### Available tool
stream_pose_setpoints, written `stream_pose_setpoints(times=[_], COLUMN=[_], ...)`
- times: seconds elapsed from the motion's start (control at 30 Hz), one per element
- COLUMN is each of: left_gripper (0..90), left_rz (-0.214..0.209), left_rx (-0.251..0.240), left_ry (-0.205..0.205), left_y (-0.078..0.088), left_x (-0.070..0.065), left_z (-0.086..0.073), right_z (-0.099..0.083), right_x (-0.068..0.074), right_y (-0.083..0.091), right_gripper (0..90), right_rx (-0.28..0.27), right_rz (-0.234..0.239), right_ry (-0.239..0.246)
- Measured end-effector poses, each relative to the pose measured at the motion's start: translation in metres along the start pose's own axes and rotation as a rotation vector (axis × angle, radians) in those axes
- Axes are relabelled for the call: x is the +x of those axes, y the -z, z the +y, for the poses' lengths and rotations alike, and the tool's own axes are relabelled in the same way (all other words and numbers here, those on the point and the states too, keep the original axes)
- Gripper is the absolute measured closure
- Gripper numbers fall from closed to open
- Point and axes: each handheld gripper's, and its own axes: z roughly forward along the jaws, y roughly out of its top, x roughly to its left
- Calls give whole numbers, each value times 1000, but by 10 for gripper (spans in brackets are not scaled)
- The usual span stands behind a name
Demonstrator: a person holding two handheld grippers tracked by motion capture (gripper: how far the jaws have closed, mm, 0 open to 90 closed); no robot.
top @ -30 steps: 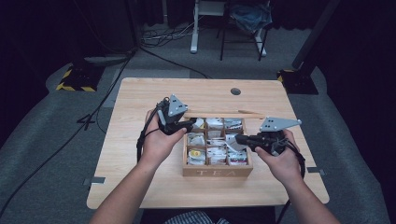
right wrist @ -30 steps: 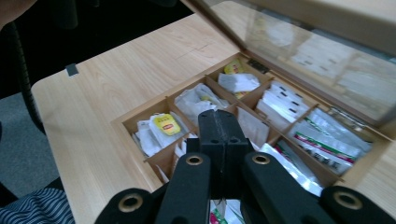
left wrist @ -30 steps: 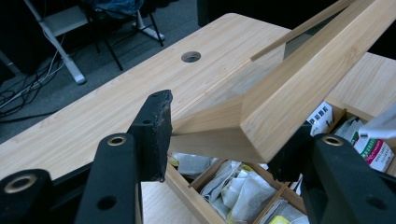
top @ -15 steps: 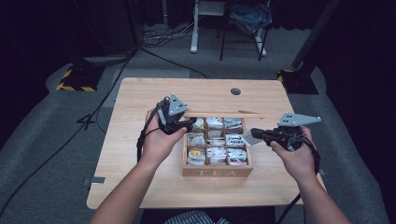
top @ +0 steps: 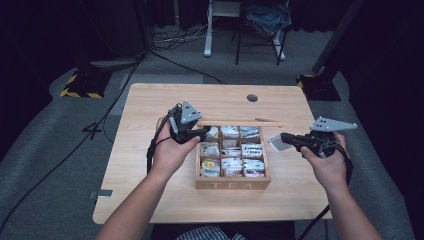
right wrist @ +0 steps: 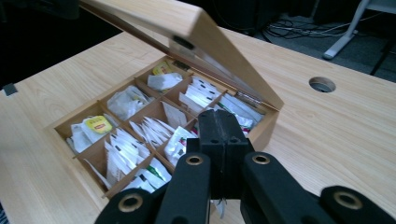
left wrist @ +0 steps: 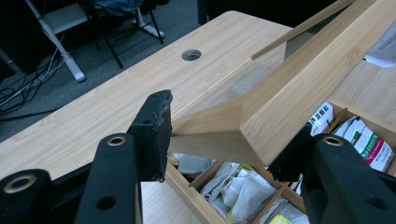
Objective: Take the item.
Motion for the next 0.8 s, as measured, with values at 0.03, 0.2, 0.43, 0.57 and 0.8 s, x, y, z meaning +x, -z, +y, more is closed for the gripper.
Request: stream_pose_setpoints(times=[0.03,0.2,0.43,0.57,0.8], left_gripper=[491,491,491,491,490], left_rz=[0,3,3,3,2], left_rx=[0,2,3,3,3], left_ry=[0,0,1,0,0], left_y=[0,0,0,0,0], left_x=[0,0,0,0,0], left_z=[0,0,0,0,0], right_z=[-1,-4,-9,-13,-19], right_x=[-2,-12,-28,-39,-56], right_y=[0,3,2,0,-8], right_gripper=[900,900,900,900,900], right_rx=[0,-7,-19,-21,-6], right_rz=[-4,-27,-66,-95,-139], right_ry=[-3,-28,-53,-73,-92])
